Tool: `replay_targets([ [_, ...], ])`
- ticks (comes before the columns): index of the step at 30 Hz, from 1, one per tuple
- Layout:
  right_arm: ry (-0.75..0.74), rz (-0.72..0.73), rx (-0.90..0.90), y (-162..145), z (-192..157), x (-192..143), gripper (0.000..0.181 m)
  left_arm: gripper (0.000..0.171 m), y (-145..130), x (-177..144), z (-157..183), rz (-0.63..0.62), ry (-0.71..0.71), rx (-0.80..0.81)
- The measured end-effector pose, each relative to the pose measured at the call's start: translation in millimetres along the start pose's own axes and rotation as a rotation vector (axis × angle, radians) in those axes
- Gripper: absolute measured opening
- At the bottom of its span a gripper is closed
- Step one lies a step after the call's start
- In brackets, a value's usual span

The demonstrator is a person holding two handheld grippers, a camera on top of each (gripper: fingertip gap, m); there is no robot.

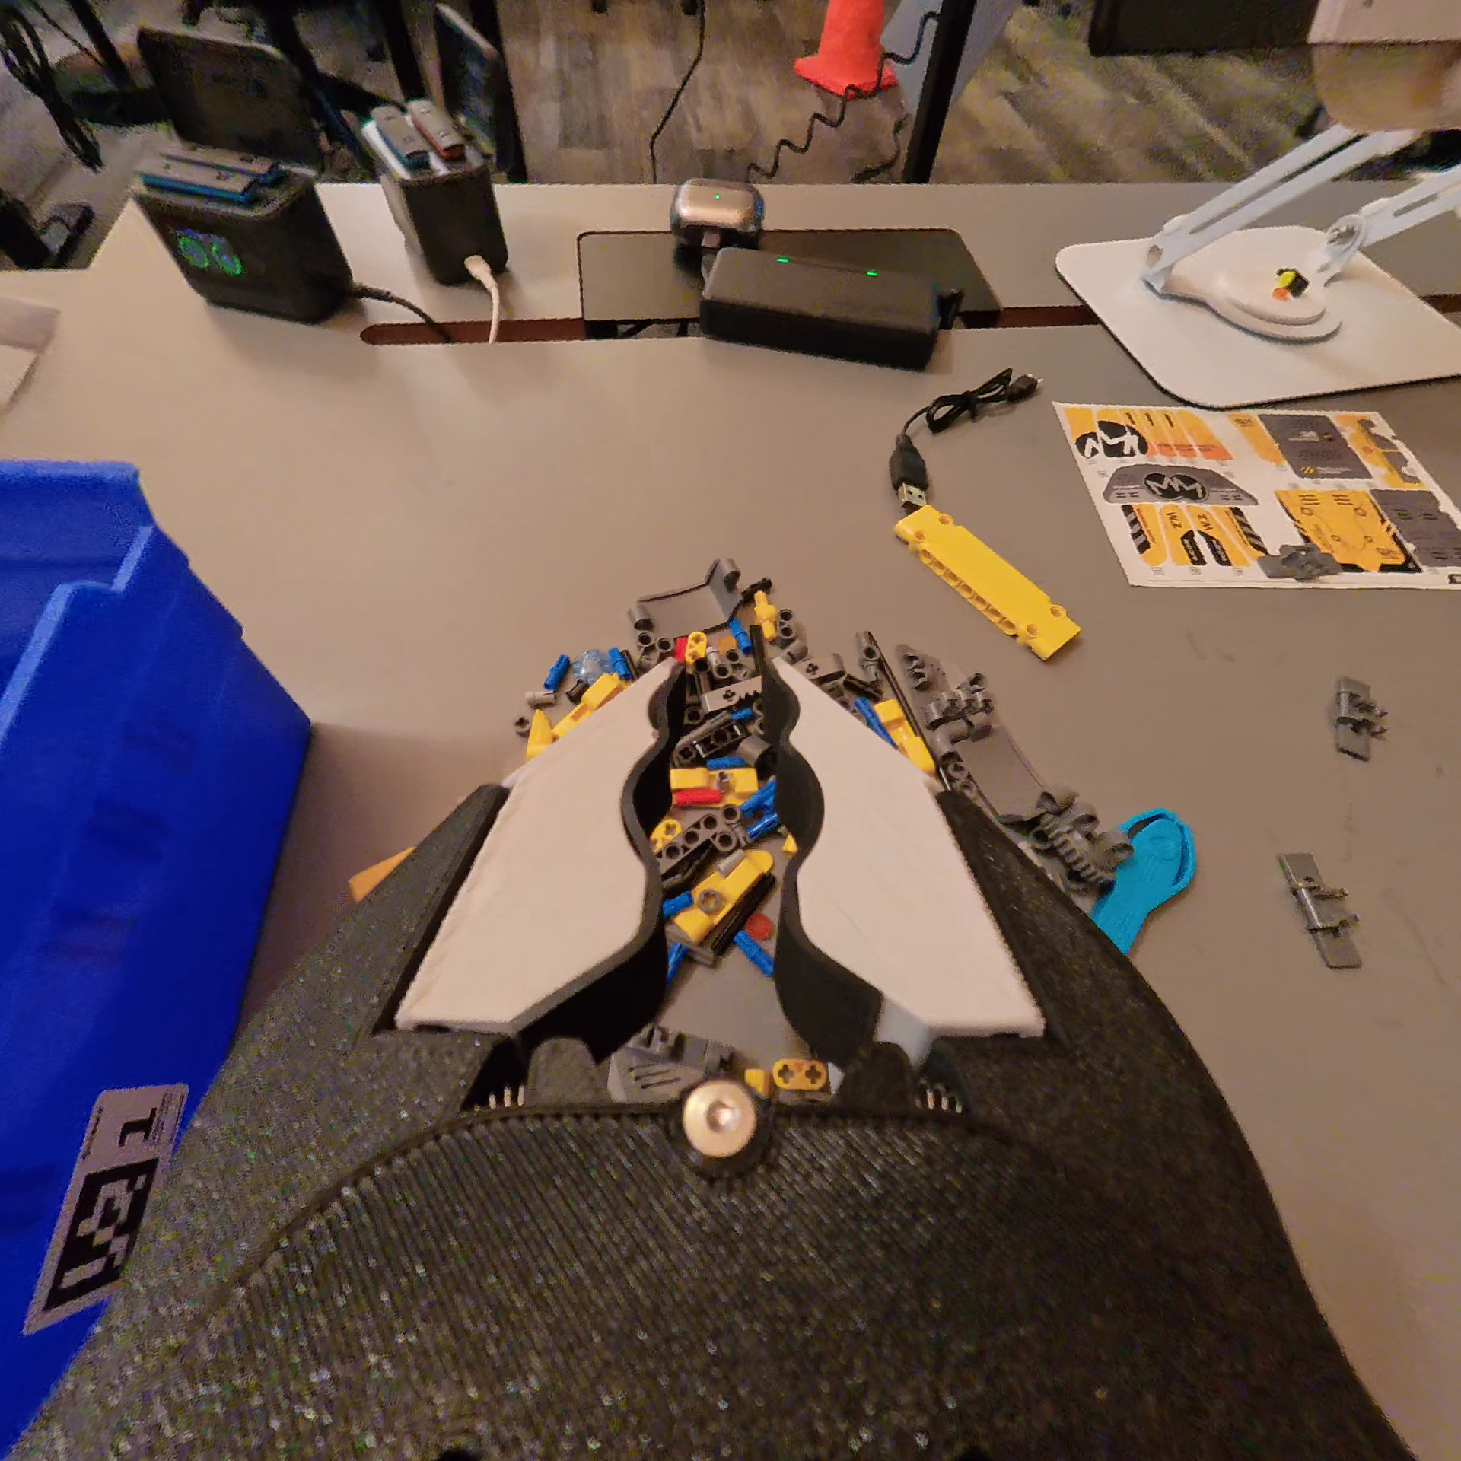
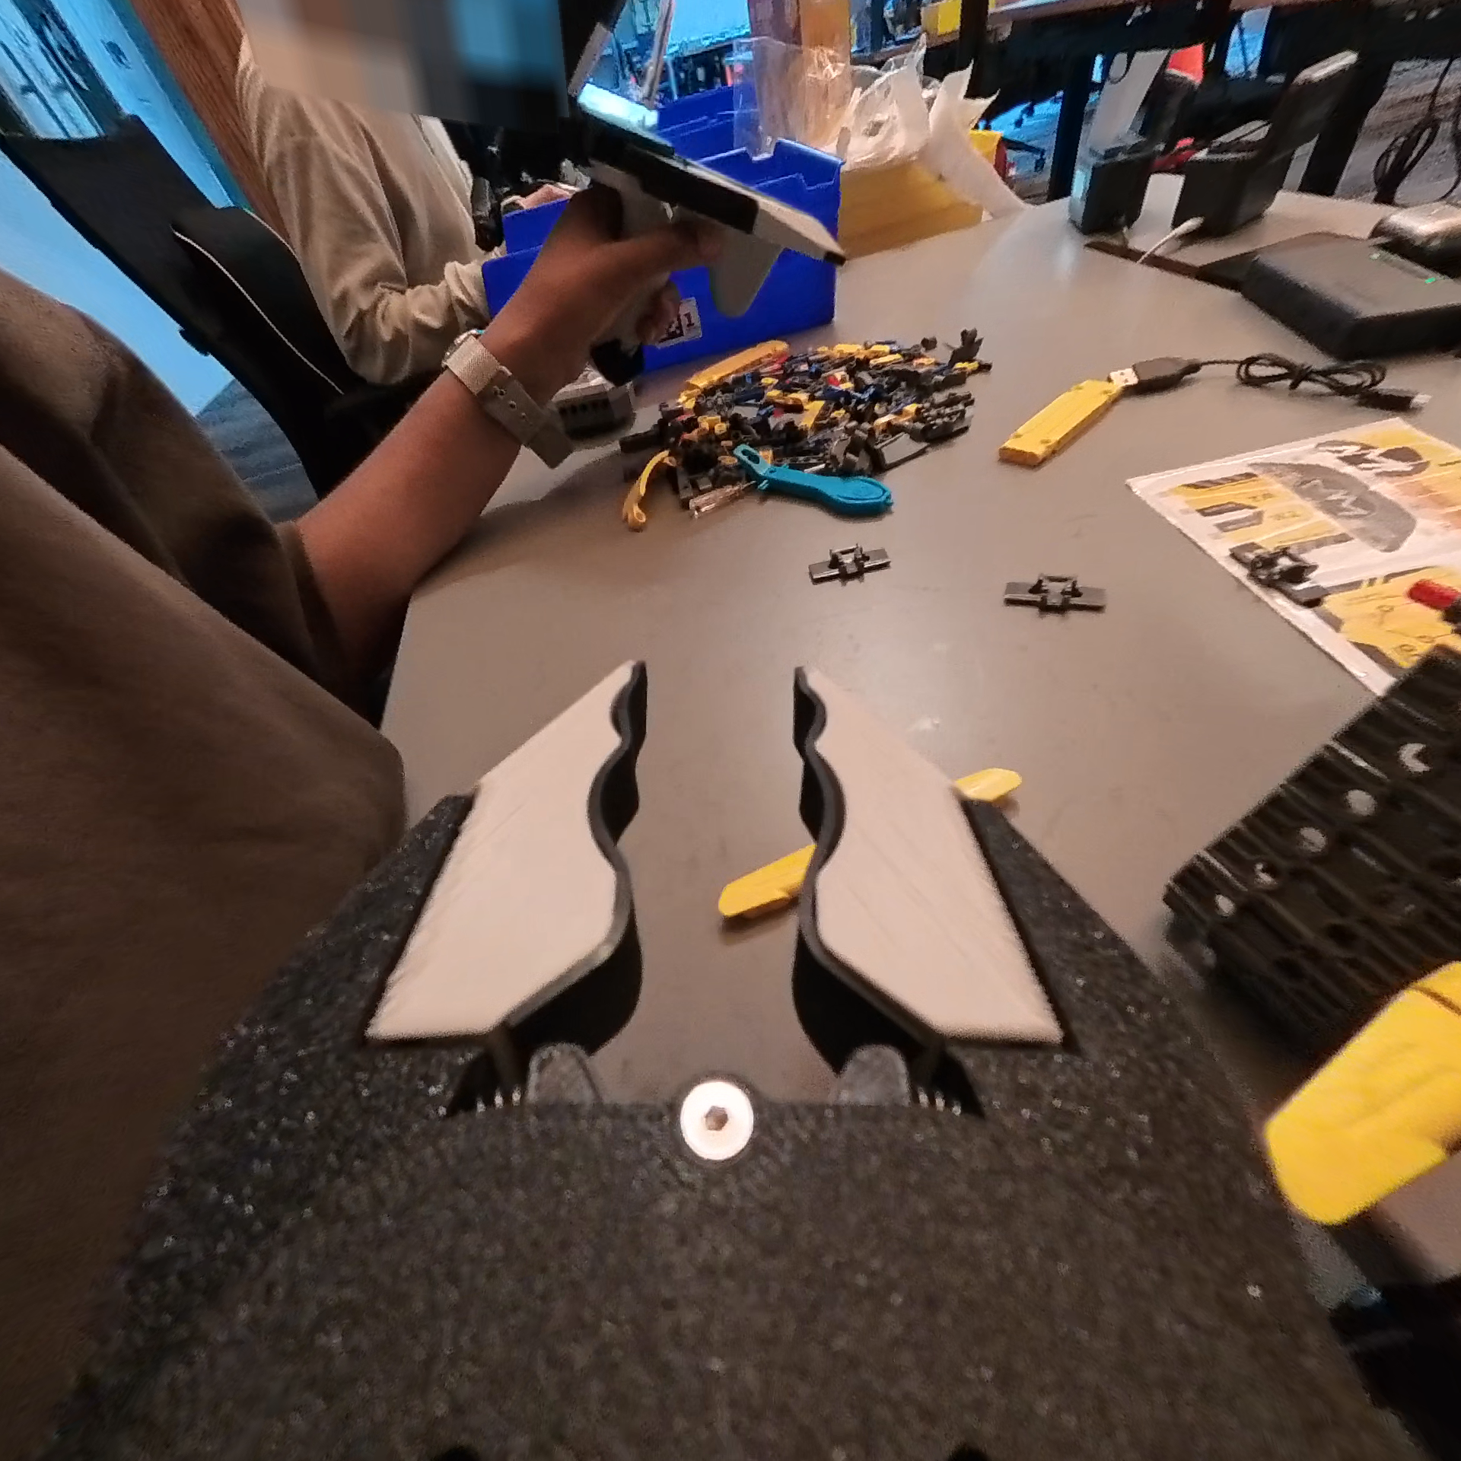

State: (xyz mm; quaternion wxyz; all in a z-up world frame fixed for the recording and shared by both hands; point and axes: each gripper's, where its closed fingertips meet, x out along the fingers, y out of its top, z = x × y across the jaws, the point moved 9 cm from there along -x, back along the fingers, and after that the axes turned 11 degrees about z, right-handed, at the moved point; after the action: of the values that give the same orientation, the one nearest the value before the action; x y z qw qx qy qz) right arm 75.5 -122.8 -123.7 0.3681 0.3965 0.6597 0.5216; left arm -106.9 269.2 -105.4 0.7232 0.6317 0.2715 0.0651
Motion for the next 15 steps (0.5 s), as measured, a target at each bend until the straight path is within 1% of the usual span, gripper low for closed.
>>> replay_targets([
  [4, 0.004, 0.001, 0.02, -0.8, 1.4, 0.6, 0.037, 0.018, -1.1, -4.9, -8.6, 0.044, -0.013, -0.059],
  [8, 0.005, 0.0, 0.033, -1.6, 2.7, 0.9, 0.038, 0.019, 0.2, -8.6, -12.3, 0.079, -0.009, -0.069],
  [15, 0.012, -0.008, 0.061, -2.8, 5.2, 1.9, 0.039, 0.023, -2.9, -6.2, -11.1, 0.058, -0.012, -0.054],
])
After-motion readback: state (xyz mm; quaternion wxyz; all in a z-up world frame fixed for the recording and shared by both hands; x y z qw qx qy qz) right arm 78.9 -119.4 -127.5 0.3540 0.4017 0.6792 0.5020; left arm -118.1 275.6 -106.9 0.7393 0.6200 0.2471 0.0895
